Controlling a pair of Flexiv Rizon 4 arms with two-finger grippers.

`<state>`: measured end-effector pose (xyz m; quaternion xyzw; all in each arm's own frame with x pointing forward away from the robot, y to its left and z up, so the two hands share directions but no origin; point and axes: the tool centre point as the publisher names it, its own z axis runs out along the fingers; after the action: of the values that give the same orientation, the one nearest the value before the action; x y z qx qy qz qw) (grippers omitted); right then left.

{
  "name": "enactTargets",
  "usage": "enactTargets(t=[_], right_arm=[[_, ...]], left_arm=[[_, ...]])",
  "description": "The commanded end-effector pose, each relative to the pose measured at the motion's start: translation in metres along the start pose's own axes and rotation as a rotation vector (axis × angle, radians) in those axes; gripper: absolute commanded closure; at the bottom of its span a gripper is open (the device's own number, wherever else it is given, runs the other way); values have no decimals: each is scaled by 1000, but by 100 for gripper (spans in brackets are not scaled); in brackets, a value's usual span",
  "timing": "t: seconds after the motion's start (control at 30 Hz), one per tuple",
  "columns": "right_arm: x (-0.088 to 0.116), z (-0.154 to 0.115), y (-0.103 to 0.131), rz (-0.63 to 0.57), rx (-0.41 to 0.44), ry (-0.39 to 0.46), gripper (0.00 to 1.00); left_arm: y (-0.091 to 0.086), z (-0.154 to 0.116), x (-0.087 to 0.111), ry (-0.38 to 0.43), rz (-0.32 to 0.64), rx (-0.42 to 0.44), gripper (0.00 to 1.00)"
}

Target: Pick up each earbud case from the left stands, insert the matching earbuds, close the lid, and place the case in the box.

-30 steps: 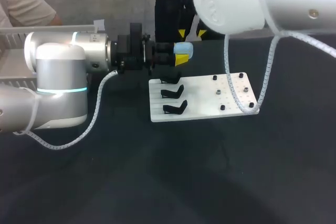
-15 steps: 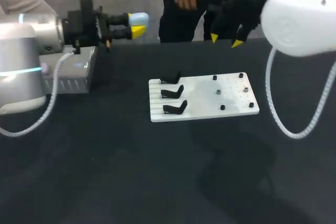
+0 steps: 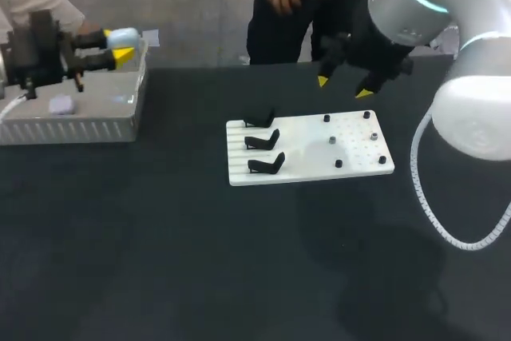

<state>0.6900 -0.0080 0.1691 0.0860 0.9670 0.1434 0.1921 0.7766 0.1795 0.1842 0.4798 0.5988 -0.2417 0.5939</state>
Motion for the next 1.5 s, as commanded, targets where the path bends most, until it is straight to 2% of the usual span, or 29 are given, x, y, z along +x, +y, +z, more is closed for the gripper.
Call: enactTargets(t=[0.03, 0.17, 0.37, 0.6, 0.7, 0.73, 0.77, 0.8, 0.83, 0.87, 1.0, 1.13, 1.33, 1.4, 1.5], right_arm=[[4, -1, 3, 6, 12, -64, 38], [7, -2, 2, 10, 24, -58, 39], [11, 0, -1, 28, 36, -41, 40], [17, 2, -2, 36, 40, -28, 40], [20, 3, -3, 39, 44, -20, 41], [22, 2, -2, 40, 45, -18, 42], [23, 2, -2, 40, 45, -18, 42], [23, 1, -2, 40, 45, -17, 41], [23, 1, -3, 41, 45, -16, 42], [24, 1, -3, 41, 44, -16, 42], [21, -1, -9, 41, 35, -24, 40], [20, -3, -12, 11, 7, -46, 36], [23, -10, -18, -146, -106, -100, 31], [24, -11, -24, -183, -137, -111, 18], [27, -11, -34, -226, -191, -107, 7]], left_arm=[[-3, -34, 16, 13, -6, -190, 100], [6, -39, 42, 63, -28, -220, 100], [12, -33, 78, 96, -85, -236, 100], [24, -27, 106, 142, -113, -267, 100], [30, -30, 116, 135, -128, -288, 100], [30, -29, 115, 136, -130, -288, 95], [30, -29, 115, 139, -131, -286, 75], [30, -29, 115, 142, -131, -289, 62], [30, -29, 115, 143, -130, -290, 36], [30, -29, 115, 143, -130, -290, 0], [30, -31, 110, 139, -126, -295, 0], [20, -28, 95, 128, -122, -283, 0], [-22, -13, 64, 100, -129, -252, 0], [-35, -8, 59, 99, -153, -243, 0], [-58, 3, 52, 105, -169, -230, 0]])
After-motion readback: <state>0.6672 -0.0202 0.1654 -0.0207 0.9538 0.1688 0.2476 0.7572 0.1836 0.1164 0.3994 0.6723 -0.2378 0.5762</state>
